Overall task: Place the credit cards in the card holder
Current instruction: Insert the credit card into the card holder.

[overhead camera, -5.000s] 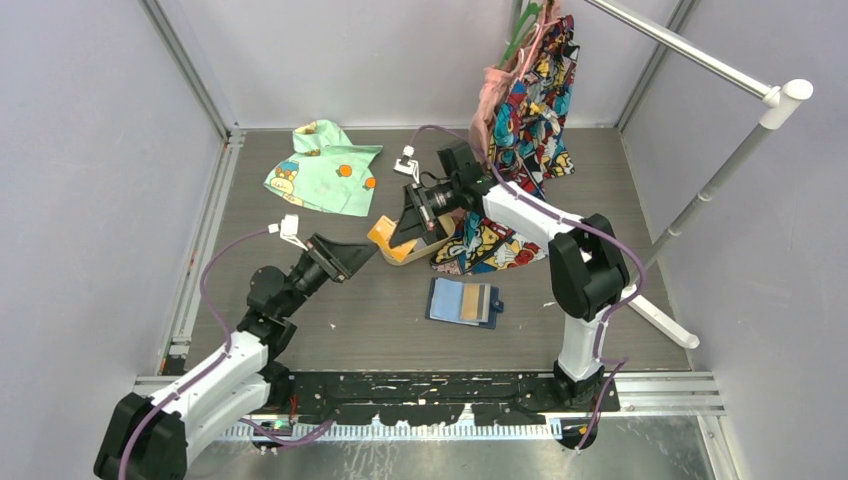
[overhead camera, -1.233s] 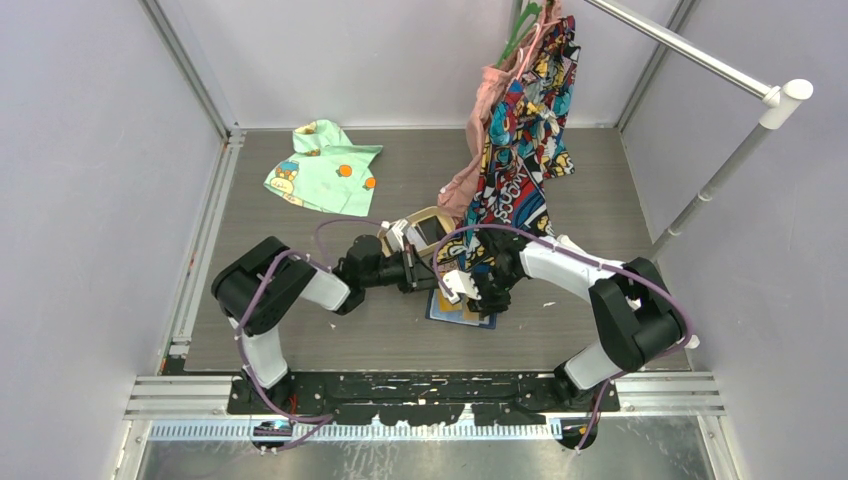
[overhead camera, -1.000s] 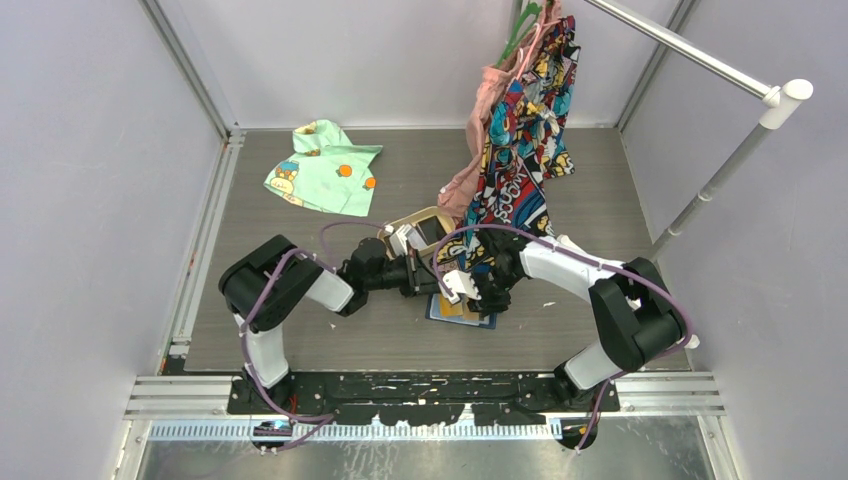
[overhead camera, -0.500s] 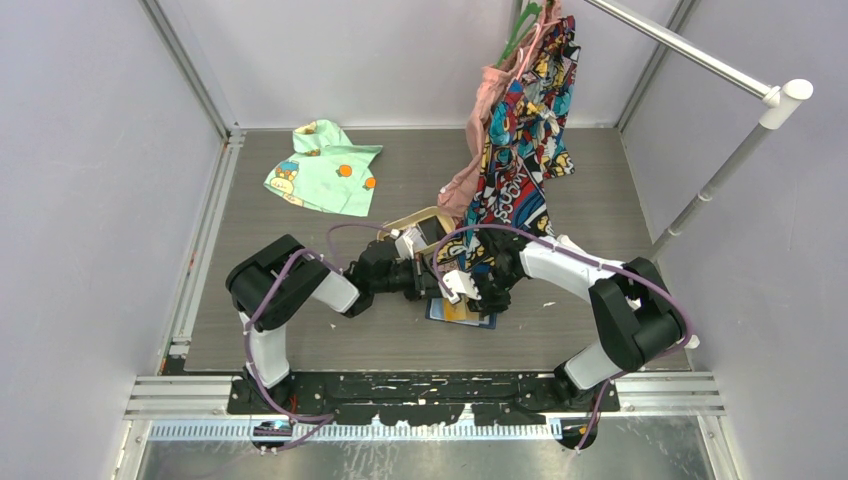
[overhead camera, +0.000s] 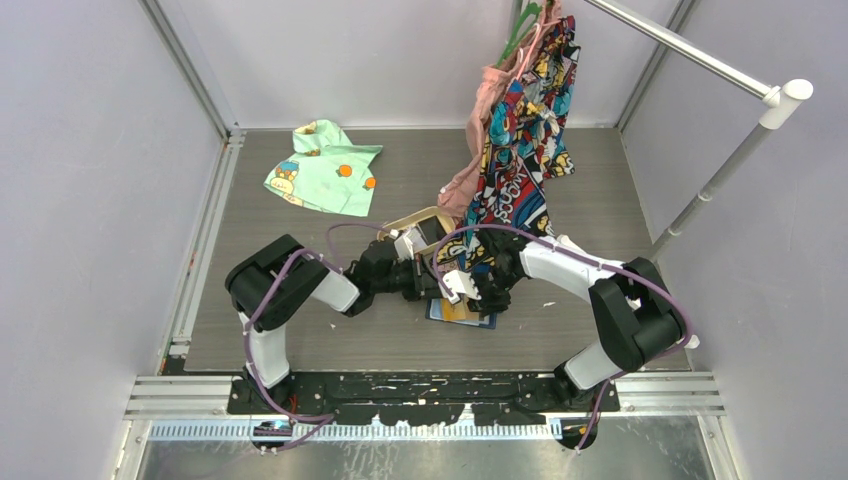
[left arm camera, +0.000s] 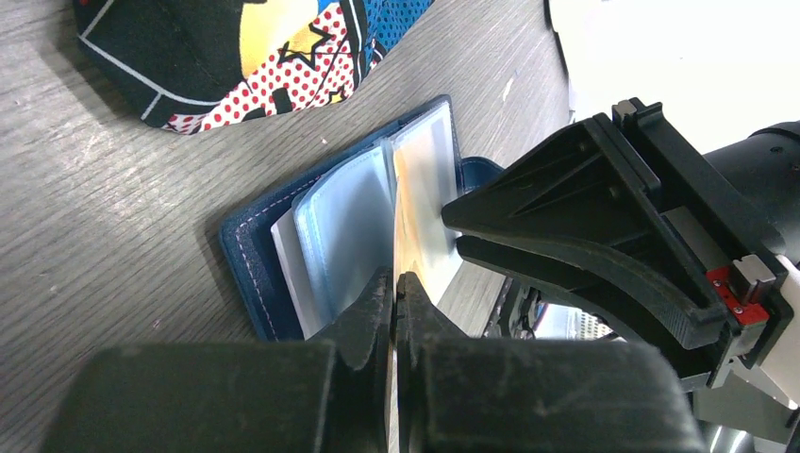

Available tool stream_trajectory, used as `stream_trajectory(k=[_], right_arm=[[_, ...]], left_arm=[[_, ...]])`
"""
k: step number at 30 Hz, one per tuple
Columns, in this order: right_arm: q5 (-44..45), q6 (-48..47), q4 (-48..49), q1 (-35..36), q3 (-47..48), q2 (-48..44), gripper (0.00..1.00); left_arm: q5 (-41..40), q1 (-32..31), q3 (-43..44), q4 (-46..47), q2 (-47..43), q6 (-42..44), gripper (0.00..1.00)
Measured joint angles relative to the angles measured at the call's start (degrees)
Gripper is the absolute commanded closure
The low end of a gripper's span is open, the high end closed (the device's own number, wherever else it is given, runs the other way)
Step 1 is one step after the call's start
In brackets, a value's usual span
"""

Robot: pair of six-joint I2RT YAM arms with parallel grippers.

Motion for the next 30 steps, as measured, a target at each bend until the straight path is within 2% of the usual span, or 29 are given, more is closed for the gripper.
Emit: stream_trajectory(k=[30], right_arm=[[0.09, 0.0, 0.07, 0.02, 0.13, 0.13, 0.67]], left_arm=[[-0.24, 0.0, 3.8, -8.55, -2.12, 6.36, 1.0]])
